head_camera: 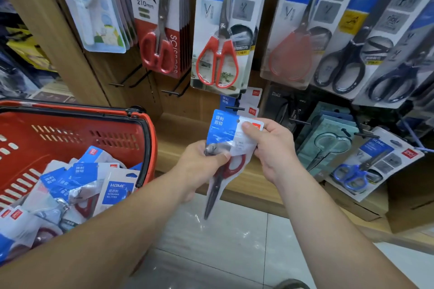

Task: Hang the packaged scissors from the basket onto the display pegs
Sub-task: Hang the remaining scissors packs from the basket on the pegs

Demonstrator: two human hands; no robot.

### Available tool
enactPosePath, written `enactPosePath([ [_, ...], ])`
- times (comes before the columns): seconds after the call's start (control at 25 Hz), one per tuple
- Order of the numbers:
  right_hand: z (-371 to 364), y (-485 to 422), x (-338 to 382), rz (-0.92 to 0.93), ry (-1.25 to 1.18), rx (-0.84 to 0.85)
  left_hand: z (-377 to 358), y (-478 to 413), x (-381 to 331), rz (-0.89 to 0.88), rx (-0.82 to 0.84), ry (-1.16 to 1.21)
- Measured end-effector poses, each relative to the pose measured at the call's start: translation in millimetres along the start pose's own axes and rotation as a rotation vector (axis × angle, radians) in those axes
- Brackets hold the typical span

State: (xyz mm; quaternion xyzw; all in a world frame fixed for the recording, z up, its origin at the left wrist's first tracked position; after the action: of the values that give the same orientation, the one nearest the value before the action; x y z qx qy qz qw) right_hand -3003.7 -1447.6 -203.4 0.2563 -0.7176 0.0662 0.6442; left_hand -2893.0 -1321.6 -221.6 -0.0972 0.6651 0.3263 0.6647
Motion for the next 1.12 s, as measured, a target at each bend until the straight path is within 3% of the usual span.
enactPosePath([
  [0.36, -8, -25, 14, 0.082, 0.026, -0.101, -4, -46, -44, -0.134, -0.205, 0.004],
  [0.64, -13, -34, 14, 0.12, 0.123, -0.074, -3, -67, -43, -0.104, -0.128, 0.131],
  [0.72, -12, -36, 12, 0.137, 0.137, -0.141, -4, -73, -45, -0.126, -0.127, 0.101],
  [0.92, -2, -35, -2, 0.189, 0.365, -0.415, -8, -98, -46, -0.112, -0.306, -0.043],
  [1.12, -18, -6, -25, 0.135, 0.49, -0.182, 8, -70, -55, -0.173, -0.334, -0.235],
])
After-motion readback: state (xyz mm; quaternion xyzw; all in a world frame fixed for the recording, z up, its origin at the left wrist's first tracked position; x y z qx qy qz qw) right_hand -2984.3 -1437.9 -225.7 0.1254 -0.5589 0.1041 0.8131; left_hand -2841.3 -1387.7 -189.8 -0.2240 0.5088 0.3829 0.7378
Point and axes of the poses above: each hand's wrist, its own y-axis away from the middle knuckle, its own z-axis out of the back of the hand, x = y × z, the point moved 1 cm from there along -y, towards the middle knuckle
